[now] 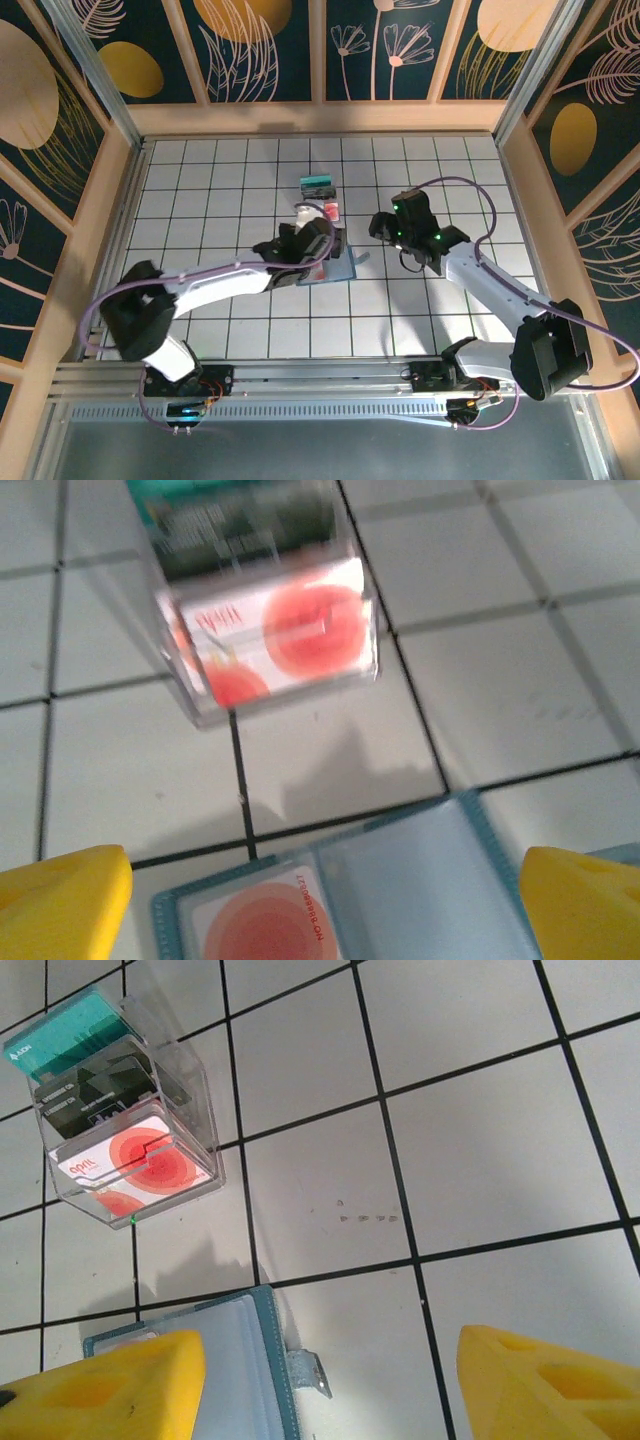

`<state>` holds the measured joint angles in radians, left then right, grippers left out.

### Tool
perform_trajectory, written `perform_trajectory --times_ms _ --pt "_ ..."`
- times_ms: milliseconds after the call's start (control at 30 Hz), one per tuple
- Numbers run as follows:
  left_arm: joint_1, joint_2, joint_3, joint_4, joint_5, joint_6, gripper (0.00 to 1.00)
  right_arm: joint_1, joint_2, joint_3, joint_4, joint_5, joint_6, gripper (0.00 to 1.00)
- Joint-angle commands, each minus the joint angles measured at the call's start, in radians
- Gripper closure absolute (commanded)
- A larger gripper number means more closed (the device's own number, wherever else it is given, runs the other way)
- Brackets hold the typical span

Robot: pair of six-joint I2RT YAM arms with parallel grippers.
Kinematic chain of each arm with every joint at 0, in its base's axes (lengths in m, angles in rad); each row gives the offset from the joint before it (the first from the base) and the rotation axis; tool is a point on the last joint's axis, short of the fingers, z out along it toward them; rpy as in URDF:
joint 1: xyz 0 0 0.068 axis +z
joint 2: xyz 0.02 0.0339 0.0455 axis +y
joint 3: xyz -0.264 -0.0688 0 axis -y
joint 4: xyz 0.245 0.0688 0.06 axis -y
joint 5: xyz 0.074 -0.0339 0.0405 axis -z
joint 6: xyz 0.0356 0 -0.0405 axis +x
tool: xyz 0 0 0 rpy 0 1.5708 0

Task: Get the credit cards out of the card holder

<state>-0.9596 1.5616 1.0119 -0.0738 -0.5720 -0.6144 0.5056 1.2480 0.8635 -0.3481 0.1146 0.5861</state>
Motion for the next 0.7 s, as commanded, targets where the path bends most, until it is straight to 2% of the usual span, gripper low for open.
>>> perform_trajectory --times_ms 0,167,267,400,667 --pt "0.027 -0.068 -0.098 -0.035 -0.053 -0.082 0.01 0.002 -0.019 0.015 0.007 -0.024 0.025 0.34" --pt "0.098 -0.140 -0.223 -0.104 -0.035 -0.155 0.01 0.036 0.024 0.001 0.064 -0.093 0.045 0.39" --pt "0.119 -0.152 -0.284 -0.110 -0.011 -0.174 0.01 0.102 0.089 0.028 0.065 -0.121 0.050 0.42" --pt "0.124 -0.115 -0.312 -0.092 0.007 -0.182 0.01 0.171 0.197 0.084 0.068 -0.149 0.062 0.45" --pt "0.130 -0.027 -0.297 -0.013 0.046 -0.170 0.01 0.210 0.362 0.150 0.093 -0.279 0.093 0.50"
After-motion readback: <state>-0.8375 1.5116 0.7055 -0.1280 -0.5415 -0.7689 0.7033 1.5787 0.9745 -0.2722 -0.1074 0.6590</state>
